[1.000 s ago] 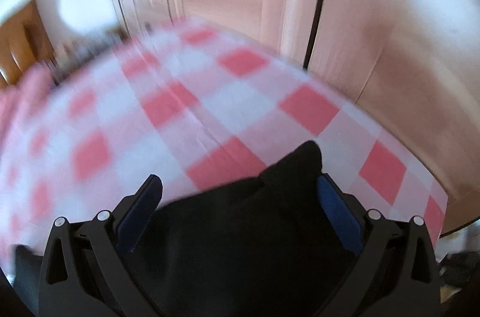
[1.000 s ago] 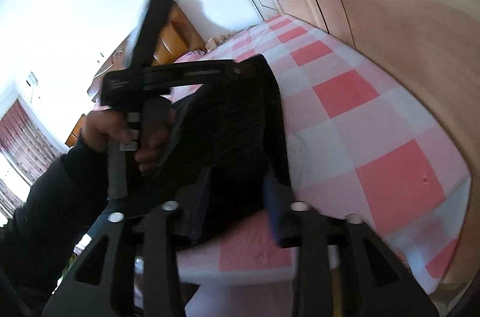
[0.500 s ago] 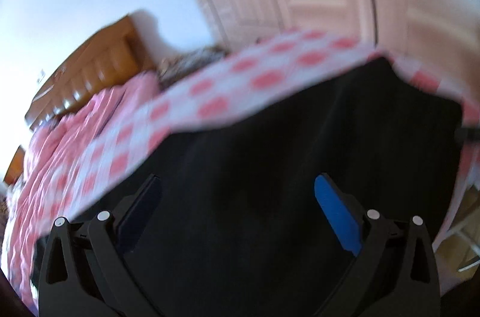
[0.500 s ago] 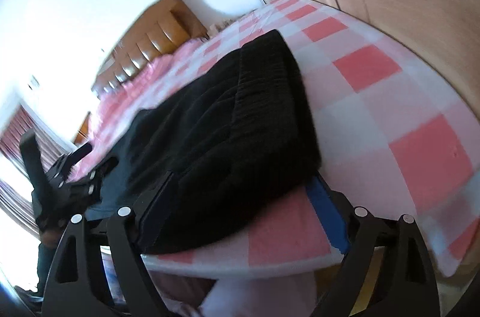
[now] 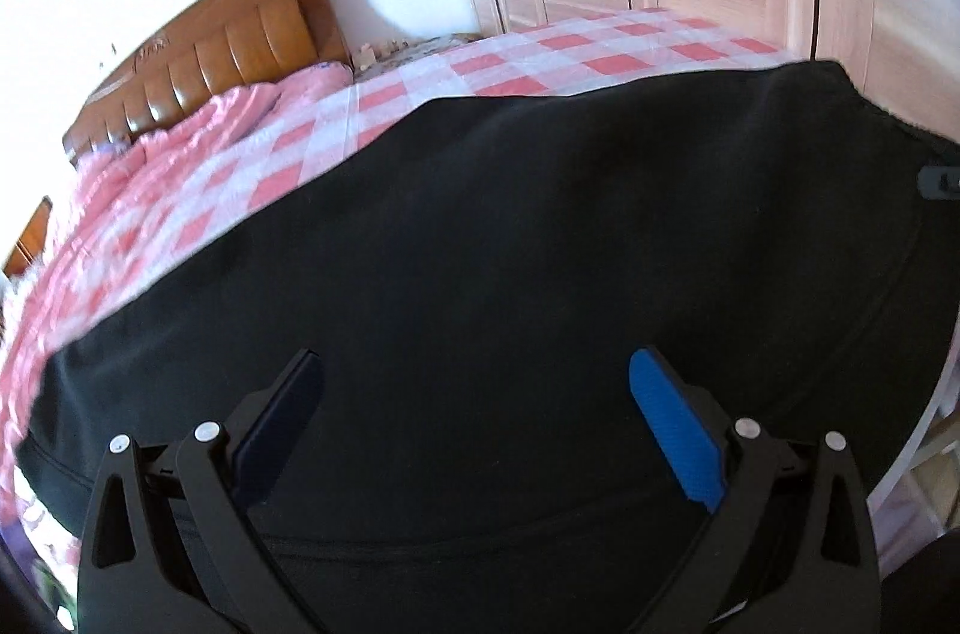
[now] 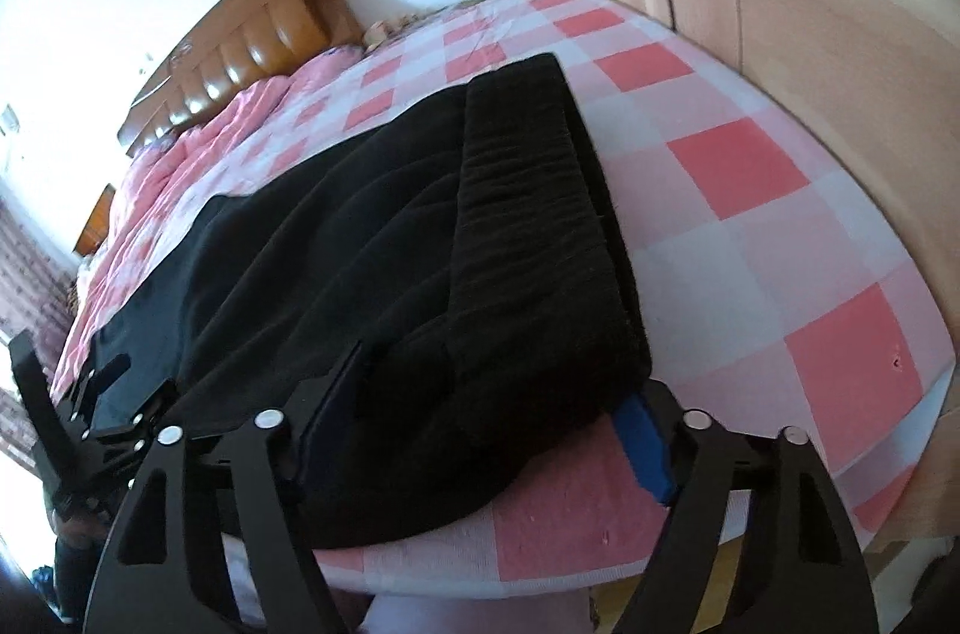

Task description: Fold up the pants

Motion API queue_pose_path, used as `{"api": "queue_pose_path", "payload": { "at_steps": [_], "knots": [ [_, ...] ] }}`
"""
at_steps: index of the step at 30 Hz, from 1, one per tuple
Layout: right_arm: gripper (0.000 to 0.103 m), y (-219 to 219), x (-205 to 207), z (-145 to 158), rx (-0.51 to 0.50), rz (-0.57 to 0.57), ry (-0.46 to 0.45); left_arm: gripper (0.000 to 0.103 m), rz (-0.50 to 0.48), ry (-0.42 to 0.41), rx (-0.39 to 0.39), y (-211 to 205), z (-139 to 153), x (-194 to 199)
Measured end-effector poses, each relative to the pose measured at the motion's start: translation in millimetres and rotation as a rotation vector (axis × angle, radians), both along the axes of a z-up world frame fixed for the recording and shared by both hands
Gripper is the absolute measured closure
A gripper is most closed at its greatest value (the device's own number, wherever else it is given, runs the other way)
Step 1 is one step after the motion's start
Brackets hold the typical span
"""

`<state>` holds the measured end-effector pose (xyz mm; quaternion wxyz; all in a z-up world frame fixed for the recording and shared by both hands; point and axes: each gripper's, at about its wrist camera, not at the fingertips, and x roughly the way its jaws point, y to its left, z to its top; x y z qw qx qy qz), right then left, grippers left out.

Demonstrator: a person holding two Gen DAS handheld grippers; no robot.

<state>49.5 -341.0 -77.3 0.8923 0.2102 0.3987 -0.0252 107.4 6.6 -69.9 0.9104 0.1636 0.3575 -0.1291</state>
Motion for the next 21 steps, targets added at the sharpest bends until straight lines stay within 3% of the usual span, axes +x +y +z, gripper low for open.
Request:
{"api": "queue_pose_path", "payload": {
  "at_steps": [6, 7, 9, 13, 21],
  "knots": [
    [0.03, 4.2, -1.9, 5.1, -0.056, -0.049, -0.007, 0.001, 0.002, -0.003, 0.005, -2.9, -0.7, -1.9],
    [0.03, 7.3, -6.7, 12.9, -0.107, -0.083, -0.033, 0.001, 0.003, -0.005, 0.01, -4.5, -0.8, -1.1],
    [0.019, 17.8, -12.1, 28.3, -0.219, -0.118, -0.082, 0.001, 0.005, -0.009, 0.017, -6.1, -0.6, -1.4],
    [0.015, 57.6, 1.6, 57.6, -0.378, 0.019, -0.17, 0.001, 0.007, -0.013, 0.028, -7.0, -0.2, -1.8],
    [0.015, 133.5, 91.2, 64.9, -0.432, 0.321, -0.133, 0.001, 0.02, -0.048, 0.015, 9.4, 23.7, -3.2]
  ]
}}
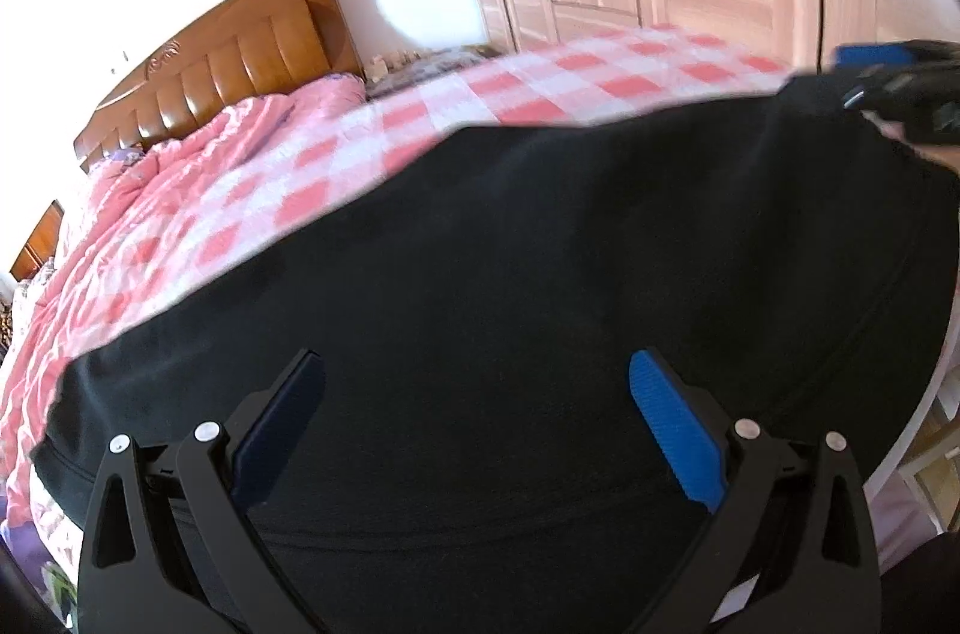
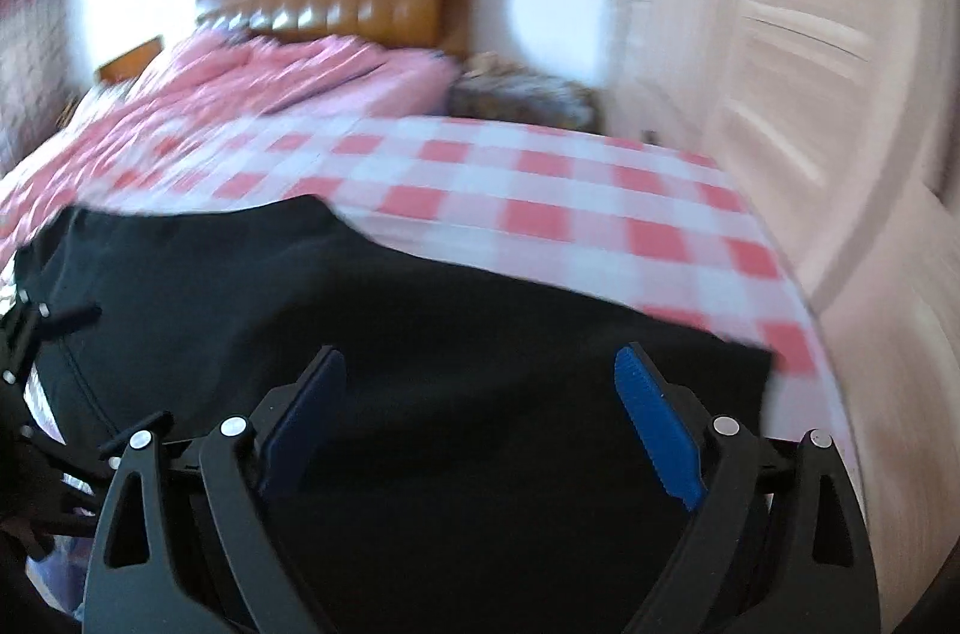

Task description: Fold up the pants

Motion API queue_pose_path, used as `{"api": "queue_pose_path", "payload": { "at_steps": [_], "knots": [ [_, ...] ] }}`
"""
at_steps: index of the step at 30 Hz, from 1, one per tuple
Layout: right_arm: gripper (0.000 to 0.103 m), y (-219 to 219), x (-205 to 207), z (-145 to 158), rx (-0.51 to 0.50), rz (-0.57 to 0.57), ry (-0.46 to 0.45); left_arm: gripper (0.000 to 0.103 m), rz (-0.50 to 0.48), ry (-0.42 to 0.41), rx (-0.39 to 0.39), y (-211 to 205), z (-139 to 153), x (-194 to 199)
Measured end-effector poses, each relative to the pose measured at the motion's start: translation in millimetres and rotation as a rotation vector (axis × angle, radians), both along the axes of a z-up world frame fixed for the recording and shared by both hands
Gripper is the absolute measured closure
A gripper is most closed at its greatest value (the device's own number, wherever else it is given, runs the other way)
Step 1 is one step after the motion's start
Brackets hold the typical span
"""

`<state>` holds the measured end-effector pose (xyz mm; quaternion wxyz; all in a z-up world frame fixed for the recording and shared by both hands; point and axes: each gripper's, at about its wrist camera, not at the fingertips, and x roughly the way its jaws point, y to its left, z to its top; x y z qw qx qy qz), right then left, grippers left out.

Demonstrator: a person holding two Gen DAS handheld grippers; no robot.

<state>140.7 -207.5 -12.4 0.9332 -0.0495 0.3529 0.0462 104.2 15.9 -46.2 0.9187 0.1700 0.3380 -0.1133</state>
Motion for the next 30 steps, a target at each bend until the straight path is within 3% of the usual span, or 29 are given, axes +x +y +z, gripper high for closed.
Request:
{"api": "queue_pose_path", "payload": {
  "at_steps": [3, 5, 8, 13, 15, 17, 30],
  "knots": [
    [0.015, 32.7, 30.8, -1.8, -0.005, 0.099, 0.057, 0.001, 0.059, 0.01, -0.055, 33.8, 17.8, 24.8],
    [0.015, 57.0, 51.0, -6.5, 0.007, 0.158, 0.09, 0.002, 0.176, 0.048, -0.082, 66.4, 21.0, 54.1],
    [0.015, 94.3, 72.1, -17.1, 0.041, 0.261, 0.171, 0.002, 0.364, 0.134, -0.093, 114.2, 12.2, 93.9],
    [0.015, 155.5, 109.3, -49.8, -0.045, 0.405, 0.288, 0.002, 0.48, 0.214, -0.057, 151.7, -12.4, 123.5],
    [0.005, 164.7, 126.5, -65.4, -0.092, 0.407, 0.319, 0.001, 0.479, 0.217, -0.093, 157.7, -20.8, 126.1],
    [0.004, 163.1, 141.3, -67.7, -0.044, 0.4, 0.295, 0.001, 0.485, 0.226, -0.139, 165.1, -21.9, 127.2],
    [0.004, 154.6, 159.5, -66.8, -0.034, 0.489, 0.242, 0.001, 0.515, 0.204, -0.112, 157.1, -21.9, 140.1]
  ]
}}
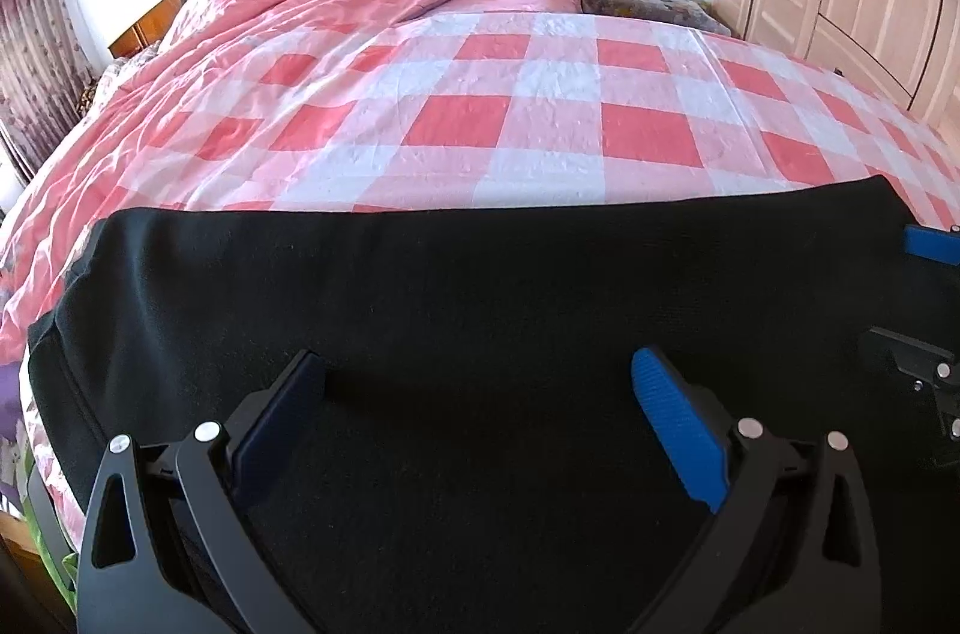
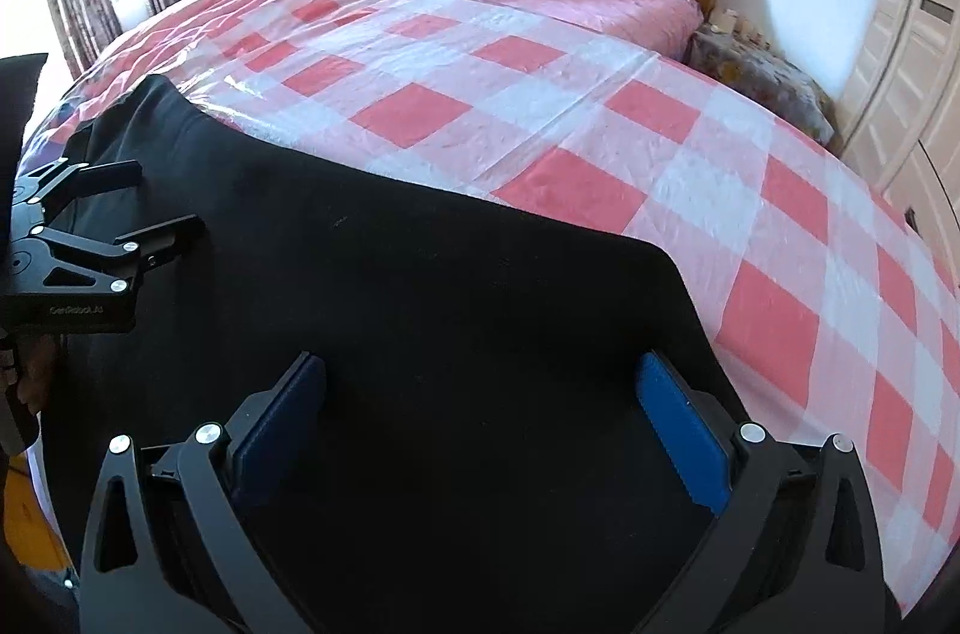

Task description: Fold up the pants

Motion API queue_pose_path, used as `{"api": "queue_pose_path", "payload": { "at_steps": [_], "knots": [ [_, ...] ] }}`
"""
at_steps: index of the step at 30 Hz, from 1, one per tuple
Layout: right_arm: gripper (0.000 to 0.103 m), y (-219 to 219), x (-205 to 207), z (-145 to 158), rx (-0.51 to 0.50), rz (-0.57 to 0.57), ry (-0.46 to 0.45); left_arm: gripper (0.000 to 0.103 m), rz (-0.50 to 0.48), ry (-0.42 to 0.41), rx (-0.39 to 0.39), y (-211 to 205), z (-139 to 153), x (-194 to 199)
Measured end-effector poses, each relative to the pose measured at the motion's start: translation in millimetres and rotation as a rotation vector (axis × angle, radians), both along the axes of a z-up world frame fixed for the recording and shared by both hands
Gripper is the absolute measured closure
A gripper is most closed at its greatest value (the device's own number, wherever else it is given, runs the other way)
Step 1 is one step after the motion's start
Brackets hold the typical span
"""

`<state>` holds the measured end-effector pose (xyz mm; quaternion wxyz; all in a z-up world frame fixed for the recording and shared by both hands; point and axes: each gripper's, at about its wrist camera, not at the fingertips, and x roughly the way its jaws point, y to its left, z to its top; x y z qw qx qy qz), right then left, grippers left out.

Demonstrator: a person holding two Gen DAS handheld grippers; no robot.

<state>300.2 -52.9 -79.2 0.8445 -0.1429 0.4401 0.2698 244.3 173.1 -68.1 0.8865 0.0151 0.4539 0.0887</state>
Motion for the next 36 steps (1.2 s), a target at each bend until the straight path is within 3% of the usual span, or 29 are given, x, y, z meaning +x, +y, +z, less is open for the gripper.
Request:
{"api": "queue_pose_path", "payload": {
  "at_steps": [9, 11, 15, 17, 19, 21, 24, 25, 27, 30, 31, 33, 35, 36],
  "knots": [
    [0.004, -16.6, 14.2, 5.6, 0.03, 0.106, -0.04, 0.001, 0.068, -0.002, 0.002, -4.4, 0.0, 2.8],
    [0.004, -27.2, 27.2, 5.1, 0.097, 0.097, 0.017, 0.001, 0.081, -0.011, 0.002, -4.9, -0.7, 2.0],
    [0.005, -37.2, 26.2, 12.3, 0.179, 0.087, 0.027, 0.001, 0.093, -0.018, 0.007, -5.0, 2.0, -1.6],
    [0.005, -38.5, 11.7, 24.5, 0.117, -0.039, -0.007, 0.002, 0.098, -0.049, -0.013, -9.8, 13.9, -14.3],
    [0.004, -41.6, -16.7, 36.8, 0.087, -0.082, -0.029, 0.002, 0.026, -0.085, -0.02, -20.4, 23.8, -23.3],
    [0.004, -48.0, -43.1, 37.7, 0.045, -0.084, -0.059, 0.002, -0.02, -0.049, -0.021, -22.9, 20.1, -20.8],
    [0.005, -68.7, -70.1, 14.1, -0.124, -0.141, -0.023, 0.001, 0.018, -0.004, -0.008, -2.2, 2.8, -18.9],
    [0.004, -82.5, -76.1, 5.0, -0.13, -0.147, 0.003, 0.001, 0.011, -0.007, -0.053, 10.6, -1.5, -21.6],
    [0.004, -119.6, -78.8, 4.7, -0.027, -0.209, 0.061, 0.001, 0.02, -0.009, -0.115, 29.6, -3.0, -27.7],
    [0.005, -137.7, -82.0, 15.6, -0.115, -0.326, 0.008, 0.002, 0.043, -0.058, -0.079, 53.3, 9.7, -46.1],
    [0.004, -138.8, -84.8, 24.2, -0.097, -0.339, -0.008, 0.002, 0.058, -0.074, -0.105, 70.7, 14.0, -52.5],
    [0.004, -125.9, -91.3, 42.3, -0.019, -0.312, -0.037, 0.002, 0.106, -0.074, -0.166, 105.2, 13.2, -57.1],
    [0.004, -100.4, -94.3, 53.9, 0.021, -0.258, -0.069, 0.003, 0.222, -0.035, -0.167, 150.8, 3.1, -57.2],
    [0.004, -77.0, -95.7, 59.5, 0.045, -0.202, -0.084, 0.008, 0.238, -0.028, -0.197, 166.3, 1.2, -60.3]
  ]
}}
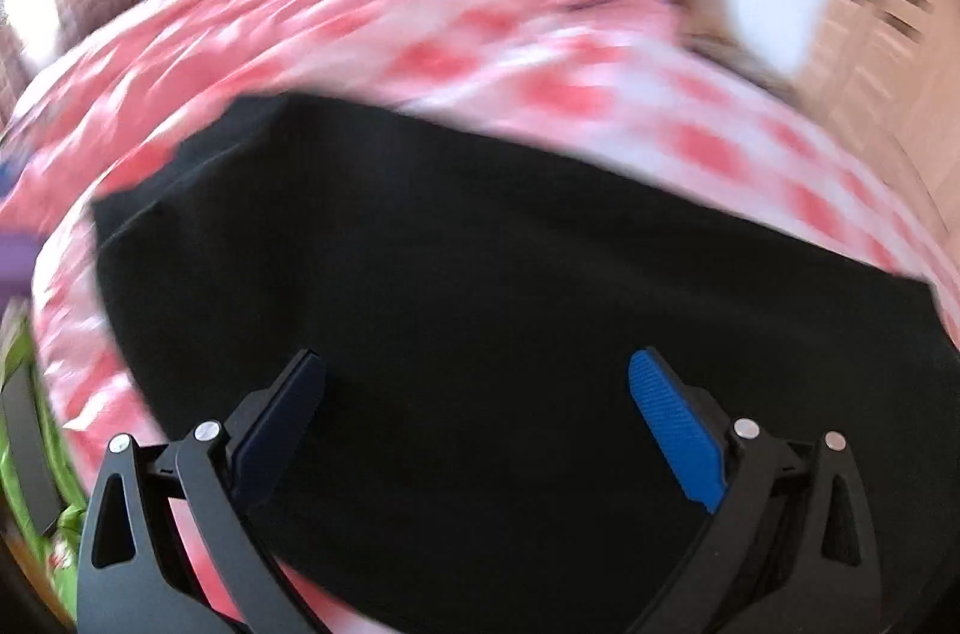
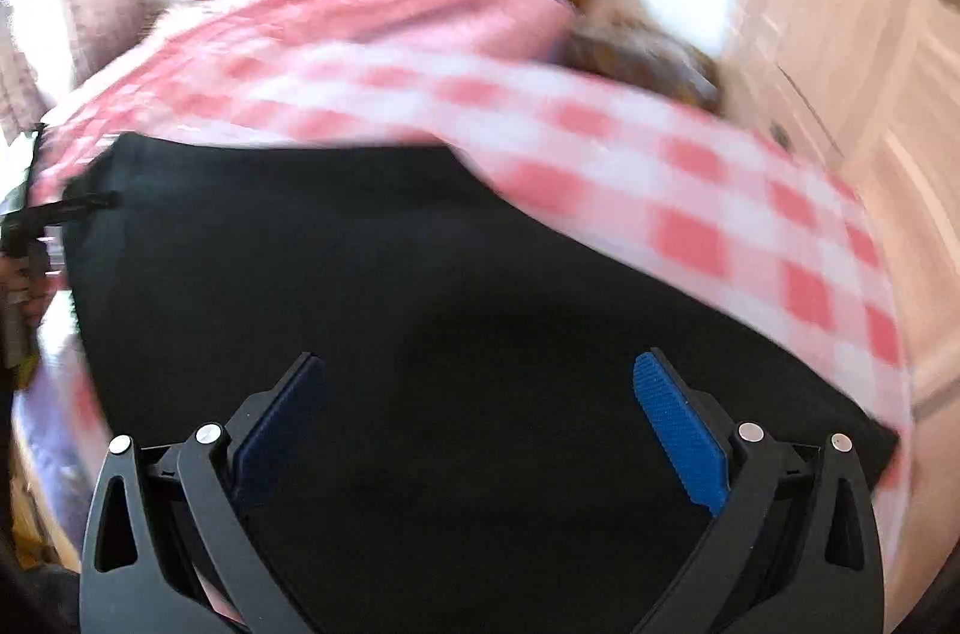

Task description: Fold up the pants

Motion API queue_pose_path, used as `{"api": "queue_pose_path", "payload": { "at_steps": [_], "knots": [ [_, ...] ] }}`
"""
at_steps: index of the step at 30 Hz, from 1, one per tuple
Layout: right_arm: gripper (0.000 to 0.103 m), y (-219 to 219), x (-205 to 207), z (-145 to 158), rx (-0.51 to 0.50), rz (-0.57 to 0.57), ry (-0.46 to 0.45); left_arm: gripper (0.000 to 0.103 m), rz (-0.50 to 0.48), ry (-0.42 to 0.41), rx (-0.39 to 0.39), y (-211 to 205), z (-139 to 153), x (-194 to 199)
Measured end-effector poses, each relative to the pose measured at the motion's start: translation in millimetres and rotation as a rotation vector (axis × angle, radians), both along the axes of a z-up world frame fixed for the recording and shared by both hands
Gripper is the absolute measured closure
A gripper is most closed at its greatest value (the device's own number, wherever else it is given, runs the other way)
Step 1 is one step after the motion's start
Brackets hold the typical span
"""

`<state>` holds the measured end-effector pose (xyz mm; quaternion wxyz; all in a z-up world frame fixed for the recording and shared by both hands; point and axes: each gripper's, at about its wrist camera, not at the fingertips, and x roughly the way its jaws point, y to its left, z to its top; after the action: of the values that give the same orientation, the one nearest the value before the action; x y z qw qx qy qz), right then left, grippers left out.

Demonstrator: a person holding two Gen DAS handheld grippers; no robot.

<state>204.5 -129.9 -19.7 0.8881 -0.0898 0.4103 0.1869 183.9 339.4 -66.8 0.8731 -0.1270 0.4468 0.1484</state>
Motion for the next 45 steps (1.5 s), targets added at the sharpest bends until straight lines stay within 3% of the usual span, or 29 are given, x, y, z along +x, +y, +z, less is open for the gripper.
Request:
{"api": "queue_pose_path", "payload": {
  "at_steps": [2, 3, 6, 8, 10, 15, 22, 23, 25, 26, 28, 30, 34, 36, 37, 39, 41, 45],
  "knots": [
    [0.004, 39.1, -1.6, 3.9, 0.019, 0.086, -0.017, 0.007, -0.025, -0.085, -0.127, 22.5, 12.5, -18.9],
    [0.004, 54.9, -1.5, 4.2, 0.024, 0.12, -0.017, 0.002, -0.009, -0.113, -0.145, 30.1, 20.1, -28.1],
    [0.004, 128.9, 2.3, -3.0, 0.028, 0.259, 0.004, 0.002, 0.085, -0.195, -0.258, 71.7, 33.3, -61.2],
    [0.004, 163.8, -3.0, -7.4, 0.021, 0.331, 0.014, 0.002, 0.145, -0.197, -0.321, 95.4, 28.6, -70.5],
    [0.004, 203.8, -2.5, -13.3, 0.018, 0.413, 0.02, 0.003, 0.179, -0.189, -0.444, 120.0, 15.0, -75.0],
    [0.004, 251.7, -16.3, -23.3, 0.016, 0.491, 0.044, 0.004, 0.177, -0.205, -0.657, 151.5, -15.3, -69.1],
    [0.004, 261.7, -8.1, -38.6, 0.03, 0.459, 0.101, 0.004, 0.196, -0.246, -0.667, 164.1, -19.6, -54.0],
    [0.004, 262.7, -6.3, -40.5, 0.04, 0.45, 0.108, 0.011, 0.201, -0.252, -0.658, 167.7, -19.5, -52.6],
    [0.004, 265.1, 1.6, -44.0, 0.058, 0.424, 0.119, 0.04, 0.216, -0.239, -0.631, 171.9, -20.7, -49.0],
    [0.004, 266.0, 4.9, -46.3, 0.06, 0.411, 0.124, 0.072, 0.221, -0.227, -0.627, 175.1, -23.4, -46.8],
    [0.004, 269.8, 12.5, -55.8, 0.05, 0.392, 0.17, 0.075, 0.217, -0.263, -0.646, 177.8, -23.1, -52.7],
    [0.004, 272.6, 10.3, -59.6, 0.023, 0.406, 0.165, 0.076, 0.201, -0.31, -0.563, 166.1, -5.7, -59.4],
    [0.004, 275.0, 6.9, -61.8, -0.008, 0.422, 0.149, 0.076, 0.075, -0.44, -0.255, 93.8, 71.8, -68.8],
    [0.005, 261.8, 10.4, -54.5, 0.069, 0.397, 0.16, 0.076, -0.037, -0.487, -0.099, 41.2, 108.2, -66.6],
    [0.005, 239.0, 13.0, -44.0, 0.168, 0.338, 0.15, 0.076, -0.103, -0.501, -0.023, 12.1, 121.1, -65.3],
    [0.004, 186.9, 14.0, -24.0, 0.326, 0.211, 0.109, 0.076, -0.233, -0.51, 0.132, -46.3, 133.2, -64.4],
    [0.004, 135.5, 11.7, -8.1, 0.387, 0.089, 0.046, 0.076, -0.352, -0.503, 0.243, -100.2, 130.6, -66.3],
    [0.004, 37.1, 4.0, 14.4, 0.438, -0.131, -0.043, 0.076, -0.622, -0.44, 0.447, -209.1, 84.9, -75.0]
  ]
}}
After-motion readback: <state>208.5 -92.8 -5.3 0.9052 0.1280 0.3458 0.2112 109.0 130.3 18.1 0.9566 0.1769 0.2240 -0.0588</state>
